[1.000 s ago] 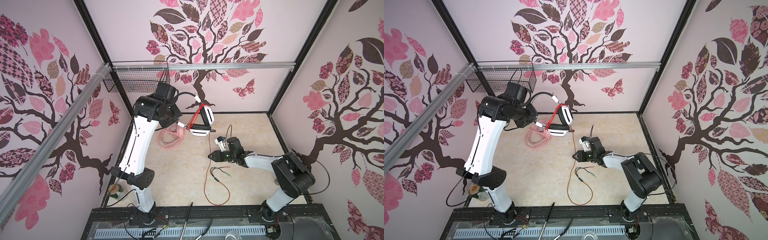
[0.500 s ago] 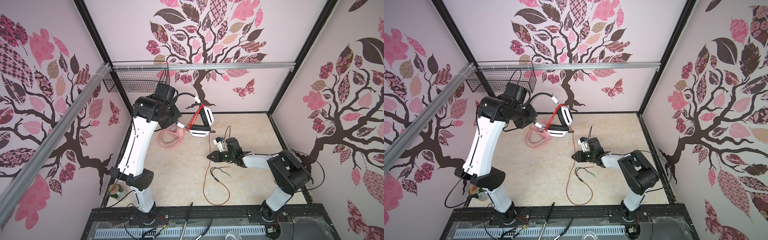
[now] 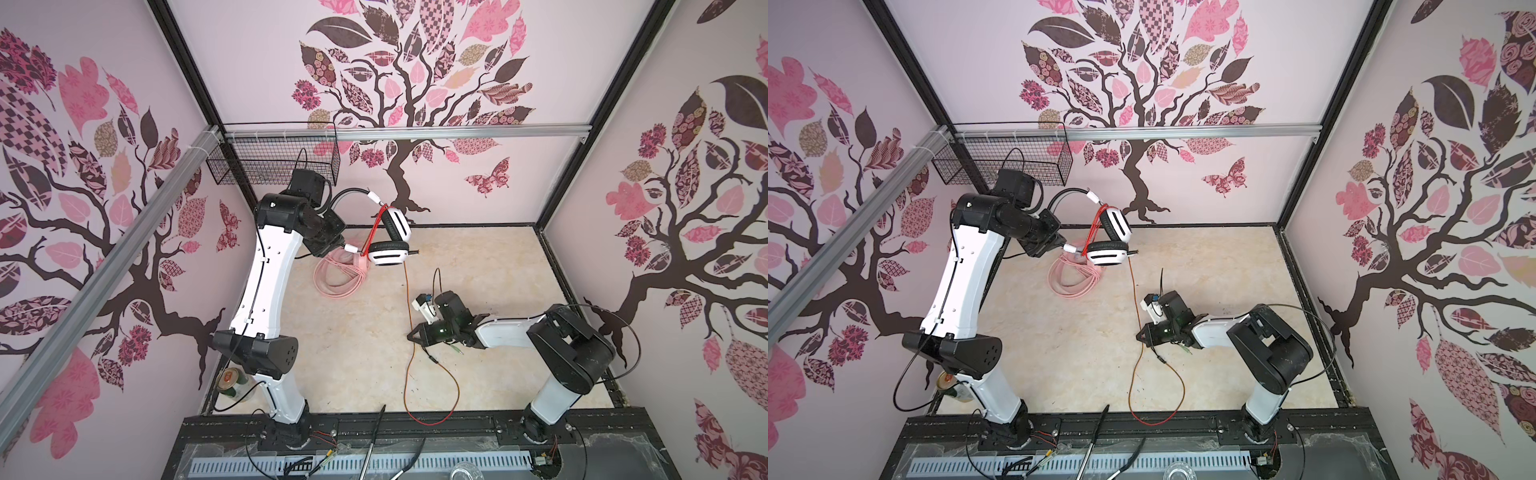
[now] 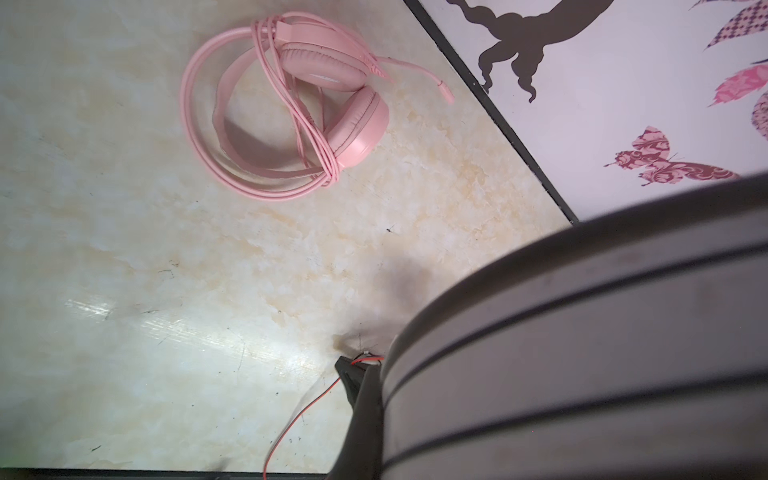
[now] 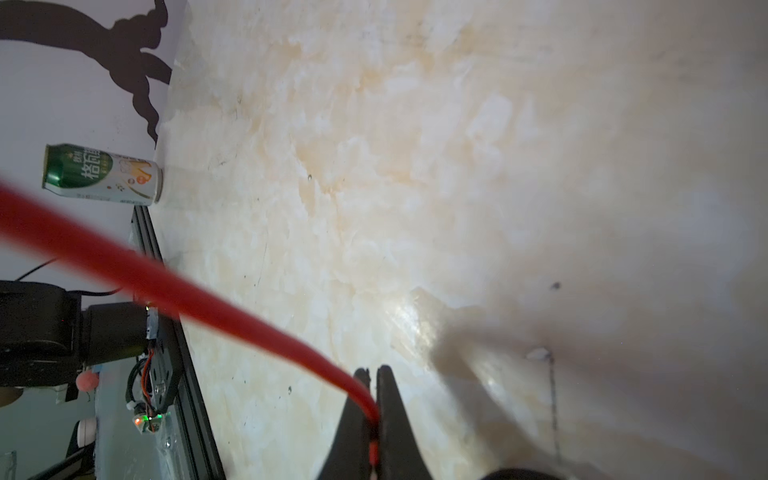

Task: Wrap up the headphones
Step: 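Draw the red cable up toward the headset with the right gripper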

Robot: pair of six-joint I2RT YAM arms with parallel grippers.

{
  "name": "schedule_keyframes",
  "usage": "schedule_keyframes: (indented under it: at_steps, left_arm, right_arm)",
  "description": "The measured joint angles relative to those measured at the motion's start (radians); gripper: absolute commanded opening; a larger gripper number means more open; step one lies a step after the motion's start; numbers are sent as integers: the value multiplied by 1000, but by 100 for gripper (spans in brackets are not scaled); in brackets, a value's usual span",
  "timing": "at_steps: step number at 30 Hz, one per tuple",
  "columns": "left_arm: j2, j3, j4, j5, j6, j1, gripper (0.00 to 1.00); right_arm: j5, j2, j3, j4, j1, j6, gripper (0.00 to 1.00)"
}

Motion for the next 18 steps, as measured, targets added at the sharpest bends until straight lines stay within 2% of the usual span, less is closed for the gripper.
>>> schedule_keyframes:
  at_steps: [8,18]
  left_arm:
    - [2,-62,89,252,-45,-2,0]
    - [0,-235,279,496,-179,-2,0]
  right_arm:
    - [49,3,29,-22,27,-6,0]
    - [149,81,210,-128,31,-25,0]
